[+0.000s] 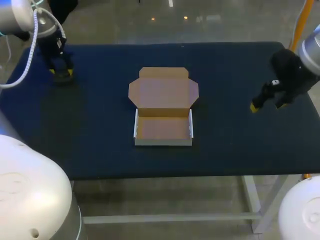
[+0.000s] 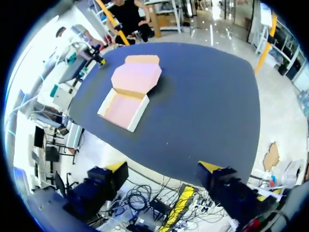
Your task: Assemble the packaging by folding the flat box into shape, placing the metal phone stand inside, and closing the box properly
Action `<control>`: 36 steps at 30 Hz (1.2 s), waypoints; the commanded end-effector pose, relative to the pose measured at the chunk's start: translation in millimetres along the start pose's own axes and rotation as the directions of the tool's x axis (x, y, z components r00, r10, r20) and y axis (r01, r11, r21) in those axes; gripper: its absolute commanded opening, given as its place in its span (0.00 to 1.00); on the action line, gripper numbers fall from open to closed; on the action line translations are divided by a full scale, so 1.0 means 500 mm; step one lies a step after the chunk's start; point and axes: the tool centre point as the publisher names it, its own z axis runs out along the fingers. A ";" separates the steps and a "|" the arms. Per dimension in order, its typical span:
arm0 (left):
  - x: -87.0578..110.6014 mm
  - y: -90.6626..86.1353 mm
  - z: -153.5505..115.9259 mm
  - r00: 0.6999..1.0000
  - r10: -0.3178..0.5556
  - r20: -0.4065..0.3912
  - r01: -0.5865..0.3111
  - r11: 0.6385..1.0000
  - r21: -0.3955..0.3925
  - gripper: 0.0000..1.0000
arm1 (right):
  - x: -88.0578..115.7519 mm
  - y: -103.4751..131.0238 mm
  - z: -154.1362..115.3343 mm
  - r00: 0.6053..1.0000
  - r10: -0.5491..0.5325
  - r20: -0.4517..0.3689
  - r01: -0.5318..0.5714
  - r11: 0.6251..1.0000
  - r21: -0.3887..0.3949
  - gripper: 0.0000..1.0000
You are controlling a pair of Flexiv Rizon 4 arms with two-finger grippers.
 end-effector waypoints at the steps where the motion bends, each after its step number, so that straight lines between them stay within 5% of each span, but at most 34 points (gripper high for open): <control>1: 0.036 0.080 -0.046 0.999 0.004 0.033 -0.006 0.998 0.069 0.00 | -0.003 -0.007 0.015 0.993 -0.117 -0.027 0.117 0.993 -0.032 1.00; 13: 0.112 0.154 -0.088 1.000 0.003 0.003 -0.003 0.998 0.064 0.00 | 0.018 0.018 0.074 0.910 -0.411 -0.061 0.406 0.911 -0.076 1.00; 25: 0.148 0.203 -0.115 1.000 0.010 -0.009 -0.009 0.998 0.054 0.00 | 0.029 0.034 0.122 0.840 -0.536 -0.082 0.524 0.842 -0.131 1.00; 36: 0.212 0.250 -0.140 0.999 0.044 0.000 -0.044 0.998 0.053 0.00 | 0.044 0.021 0.134 0.738 -0.665 -0.118 0.646 0.746 -0.161 1.00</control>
